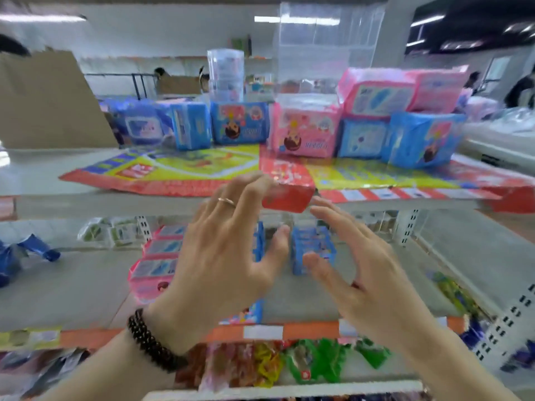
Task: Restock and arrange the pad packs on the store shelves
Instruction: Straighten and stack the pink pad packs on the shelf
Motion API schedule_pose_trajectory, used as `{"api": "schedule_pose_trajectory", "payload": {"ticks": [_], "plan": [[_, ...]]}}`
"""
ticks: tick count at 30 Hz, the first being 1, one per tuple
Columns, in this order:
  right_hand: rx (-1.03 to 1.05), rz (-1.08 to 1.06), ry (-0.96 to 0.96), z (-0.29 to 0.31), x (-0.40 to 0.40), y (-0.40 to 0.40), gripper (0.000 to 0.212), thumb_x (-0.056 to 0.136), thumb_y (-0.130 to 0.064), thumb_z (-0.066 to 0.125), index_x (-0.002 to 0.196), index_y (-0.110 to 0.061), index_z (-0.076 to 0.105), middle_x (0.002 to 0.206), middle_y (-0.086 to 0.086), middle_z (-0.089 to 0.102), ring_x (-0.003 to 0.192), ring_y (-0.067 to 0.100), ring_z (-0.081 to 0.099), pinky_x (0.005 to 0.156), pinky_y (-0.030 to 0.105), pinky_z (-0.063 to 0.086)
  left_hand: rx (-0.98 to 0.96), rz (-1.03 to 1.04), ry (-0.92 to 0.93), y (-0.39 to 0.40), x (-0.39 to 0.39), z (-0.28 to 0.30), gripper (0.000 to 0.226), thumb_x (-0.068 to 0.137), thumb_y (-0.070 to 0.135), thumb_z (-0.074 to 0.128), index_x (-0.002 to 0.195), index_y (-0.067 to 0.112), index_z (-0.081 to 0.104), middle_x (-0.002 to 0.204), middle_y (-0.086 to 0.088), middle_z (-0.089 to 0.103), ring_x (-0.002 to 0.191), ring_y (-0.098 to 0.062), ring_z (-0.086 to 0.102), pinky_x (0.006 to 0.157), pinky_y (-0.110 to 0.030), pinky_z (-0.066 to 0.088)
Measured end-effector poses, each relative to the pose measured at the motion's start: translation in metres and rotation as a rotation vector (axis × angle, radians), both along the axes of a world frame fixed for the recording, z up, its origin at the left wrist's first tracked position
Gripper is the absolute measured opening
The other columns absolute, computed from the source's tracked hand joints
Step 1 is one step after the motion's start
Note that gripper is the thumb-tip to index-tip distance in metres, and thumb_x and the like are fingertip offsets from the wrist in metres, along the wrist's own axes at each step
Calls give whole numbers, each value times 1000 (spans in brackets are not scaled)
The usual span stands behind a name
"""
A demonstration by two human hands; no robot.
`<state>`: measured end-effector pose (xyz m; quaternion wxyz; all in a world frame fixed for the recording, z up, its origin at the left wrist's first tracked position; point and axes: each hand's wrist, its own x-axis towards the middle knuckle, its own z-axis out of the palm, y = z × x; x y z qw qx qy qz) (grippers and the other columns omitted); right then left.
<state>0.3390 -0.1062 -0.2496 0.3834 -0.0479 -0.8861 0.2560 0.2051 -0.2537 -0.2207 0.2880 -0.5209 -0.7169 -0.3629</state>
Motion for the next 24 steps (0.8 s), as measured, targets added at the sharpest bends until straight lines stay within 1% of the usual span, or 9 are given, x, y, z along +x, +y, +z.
{"api": "schedule_pose_trajectory", "payload": {"ticks": [2,4,7,9,13,18,20,22,24], "plan": [[35,-19,37,24,-5,6,58,92,-50,53,144,-24,49,146,-15,50,138,0,42,111,19,34,22,-4,43,7,-13,22,48,89,32,60,131,10,53,131,0,54,111,-23,57,100,-42,46],[88,-43,62,44,-12,11,57,92,-47,53,142,-21,50,144,-10,53,135,3,46,109,14,33,42,-6,64,12,-24,36,48,88,29,62,130,9,53,130,-3,54,120,-26,55,99,-49,46],[136,-83,88,62,-22,17,54,93,-45,54,141,-20,52,141,-9,56,132,5,50,107,15,35,18,5,71,14,-36,44,48,89,34,60,130,11,52,131,-2,54,120,-26,55,97,-49,47],[163,-106,102,68,-28,18,52,93,-43,55,140,-21,52,138,-12,57,129,3,51,104,10,34,-21,32,84,13,-43,43,48,88,38,58,129,14,52,131,1,53,120,-25,55,96,-47,47],[187,-152,91,70,-38,16,50,91,-34,62,138,-20,54,134,-11,59,125,4,53,102,6,32,-56,81,84,2,-59,38,42,87,41,57,122,18,56,132,5,54,120,-22,55,98,-40,40],[198,-175,25,67,-54,6,52,91,-38,59,140,-23,53,135,-16,57,123,-6,48,99,-1,27,-62,120,83,-19,-83,35,42,86,45,55,119,20,57,131,5,55,114,-21,55,94,-43,42],[222,-189,11,68,-61,0,53,91,-38,59,141,-23,52,135,-16,57,123,-4,48,99,-2,27,-75,125,69,-24,-92,36,44,86,48,51,120,20,57,131,6,54,114,-20,53,93,-42,41],[261,-207,-5,70,-67,-4,53,90,-38,59,141,-22,52,135,-14,57,123,0,50,99,-1,28,-82,117,60,-28,-98,34,45,87,49,49,120,20,58,131,7,54,114,-19,53,94,-40,39],[292,-225,-27,75,-73,-6,54,90,-39,59,141,-22,52,136,-11,58,122,6,53,98,9,35,-82,107,39,-31,-102,31,45,88,49,49,121,20,57,132,7,53,115,-19,53,96,-38,36]]}}
